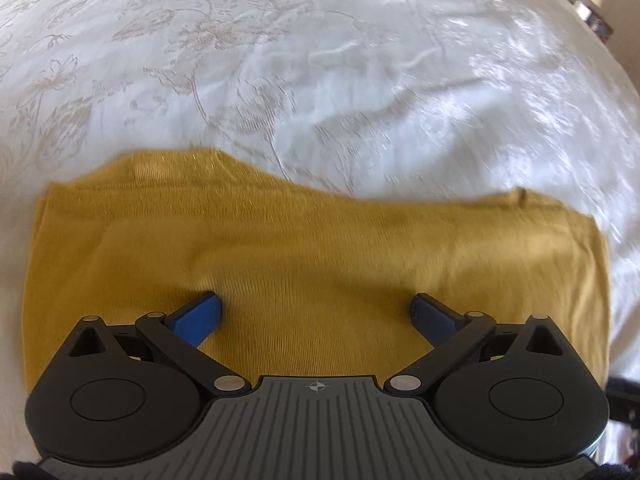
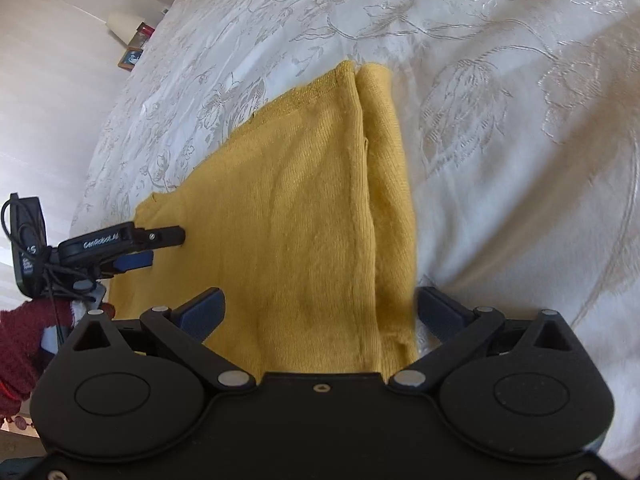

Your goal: Fold small clothes

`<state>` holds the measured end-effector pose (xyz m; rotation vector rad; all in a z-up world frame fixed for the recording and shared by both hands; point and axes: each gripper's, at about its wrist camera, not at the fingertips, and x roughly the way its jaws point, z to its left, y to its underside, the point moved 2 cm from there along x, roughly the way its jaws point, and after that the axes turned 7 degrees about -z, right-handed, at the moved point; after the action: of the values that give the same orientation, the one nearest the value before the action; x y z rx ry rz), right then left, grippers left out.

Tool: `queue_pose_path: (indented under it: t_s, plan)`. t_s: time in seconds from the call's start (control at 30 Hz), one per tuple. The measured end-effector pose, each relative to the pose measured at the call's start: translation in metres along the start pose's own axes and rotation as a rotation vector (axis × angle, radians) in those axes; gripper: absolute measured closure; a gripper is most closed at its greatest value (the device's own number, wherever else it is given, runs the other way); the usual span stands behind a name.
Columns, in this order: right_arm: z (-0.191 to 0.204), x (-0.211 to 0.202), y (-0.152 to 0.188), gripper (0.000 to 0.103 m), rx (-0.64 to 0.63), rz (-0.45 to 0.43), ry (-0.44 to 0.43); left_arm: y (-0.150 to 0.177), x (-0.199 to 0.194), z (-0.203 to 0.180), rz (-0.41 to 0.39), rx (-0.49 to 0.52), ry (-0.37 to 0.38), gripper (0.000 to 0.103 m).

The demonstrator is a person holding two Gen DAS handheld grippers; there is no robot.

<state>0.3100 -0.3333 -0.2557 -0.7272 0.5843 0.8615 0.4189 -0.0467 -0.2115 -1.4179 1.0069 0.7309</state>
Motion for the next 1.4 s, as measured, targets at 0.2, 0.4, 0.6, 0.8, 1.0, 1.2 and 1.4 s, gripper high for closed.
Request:
queue_pose_path:
  t_s: [0.2, 0.4, 0.6, 0.8, 1.0, 1.2, 1.4]
  plan:
    - [-0.004, -0.004, 0.002, 0.000, -0.002, -0.007, -0.028, -0.021, 0.019, -0.007, 0.079, -0.042, -0.114, 0.000]
    - [-0.007, -0.006, 0.004, 0.000, 0.005, -0.013, -0.044, -0.034, 0.036, -0.017, 0.154, -0.031, -0.181, 0.000]
    - [-0.015, -0.013, 0.004, 0.000, 0.022, -0.009, -0.069, -0.033, 0.013, -0.011, 0.115, 0.024, -0.132, 0.000]
    - [-0.019, -0.017, 0.006, 0.000, 0.029, -0.017, -0.090, 0.002, -0.033, -0.020, 0.048, 0.119, -0.109, 0.000]
    - [-0.028, -0.019, 0.001, 0.000, 0.071, -0.022, -0.141, 0.039, -0.029, -0.017, 0.128, 0.121, -0.090, 0.000]
    - [-0.031, -0.011, -0.007, 0.000, 0.118, -0.041, -0.199, 0.048, -0.019, -0.009, 0.092, 0.096, -0.074, 0.000]
    - [-0.025, 0.001, -0.013, 0.000, 0.140, -0.056, -0.224, 0.043, -0.013, -0.011, 0.094, 0.101, -0.094, 0.000]
